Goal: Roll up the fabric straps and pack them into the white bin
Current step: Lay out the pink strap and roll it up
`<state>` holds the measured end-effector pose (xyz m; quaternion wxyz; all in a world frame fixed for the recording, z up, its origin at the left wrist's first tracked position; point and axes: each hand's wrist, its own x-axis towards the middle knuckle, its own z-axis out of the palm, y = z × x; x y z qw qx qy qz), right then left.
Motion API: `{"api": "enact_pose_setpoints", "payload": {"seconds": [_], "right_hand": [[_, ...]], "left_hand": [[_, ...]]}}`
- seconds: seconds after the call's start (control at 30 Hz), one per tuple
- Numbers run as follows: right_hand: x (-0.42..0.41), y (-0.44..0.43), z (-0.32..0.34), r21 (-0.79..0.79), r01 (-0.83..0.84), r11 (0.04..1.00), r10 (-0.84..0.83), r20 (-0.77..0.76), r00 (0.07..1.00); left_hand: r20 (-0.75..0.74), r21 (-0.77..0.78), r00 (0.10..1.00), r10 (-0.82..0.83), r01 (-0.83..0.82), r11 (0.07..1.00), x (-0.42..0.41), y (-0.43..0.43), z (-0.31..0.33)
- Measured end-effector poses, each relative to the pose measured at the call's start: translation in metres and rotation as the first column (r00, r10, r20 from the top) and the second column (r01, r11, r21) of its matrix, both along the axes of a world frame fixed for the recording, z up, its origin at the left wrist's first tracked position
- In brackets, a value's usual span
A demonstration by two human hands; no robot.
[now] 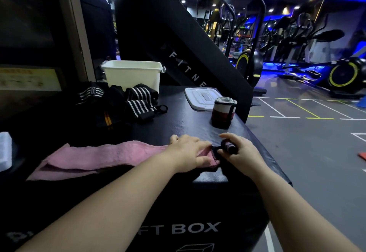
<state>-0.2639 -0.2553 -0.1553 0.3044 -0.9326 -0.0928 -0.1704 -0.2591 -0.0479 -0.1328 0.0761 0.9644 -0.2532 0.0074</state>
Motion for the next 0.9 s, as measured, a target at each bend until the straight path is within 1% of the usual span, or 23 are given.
{"api": "enact_pose_setpoints", "payload": {"seconds": [0.1,0.17,0.23,0.3,0.37,0.5,0.57,0.63,0.77,0.83,0.9], "right_hand": [[0.001,-0.015,0.003,-0.097,-0.02,0.995,0.016,-0.045,0.999],[-0.002,-0.021,0.005,-0.069,-0.043,0.997,0.037,-0.088,0.995],[-0.002,-0.023,0.007,-0.039,-0.035,0.999,0.031,-0.078,0.996],[-0.002,-0.025,0.008,-0.105,0.023,0.994,-0.029,-0.053,0.998],[-0.003,-0.026,0.008,-0.196,0.091,0.976,-0.105,-0.06,0.993],[-0.007,-0.032,0.011,-0.304,0.167,0.938,-0.211,-0.119,0.97],[-0.007,-0.031,0.015,-0.292,0.186,0.938,-0.233,-0.134,0.963],[-0.008,-0.029,0.017,-0.243,0.195,0.95,-0.229,-0.123,0.965],[-0.009,-0.022,0.023,-0.126,0.127,0.984,-0.136,-0.065,0.989],[-0.01,-0.014,0.028,-0.118,0.085,0.989,-0.094,-0.073,0.993],[-0.01,-0.005,0.027,-0.164,0.066,0.984,-0.078,-0.066,0.995]], "left_hand": [[-0.021,0.083,1.0,-0.014,0.016,0.996,0.001,-0.002,0.001],[-0.01,0.088,0.999,-0.036,0.037,0.995,0.0,-0.006,0.005],[-0.002,0.065,0.998,-0.061,0.061,0.996,-0.002,-0.012,0.008],[-0.038,0.004,0.998,-0.045,0.046,0.999,-0.003,-0.016,0.008],[-0.08,-0.035,0.997,-0.007,0.004,0.999,-0.004,-0.017,0.006],[-0.067,-0.025,0.997,0.032,-0.034,0.999,-0.005,-0.017,-0.003],[-0.051,-0.031,0.998,0.039,-0.041,0.999,-0.006,-0.018,-0.002],[-0.041,-0.037,0.998,0.039,-0.04,0.998,-0.009,-0.019,0.001],[-0.001,-0.043,1.0,0.01,-0.01,0.999,-0.015,-0.02,0.004],[0.006,-0.056,1.0,0.008,-0.007,0.998,-0.014,-0.019,0.003],[0.005,-0.068,1.0,0.005,-0.004,0.998,-0.012,-0.018,0.002]]}}
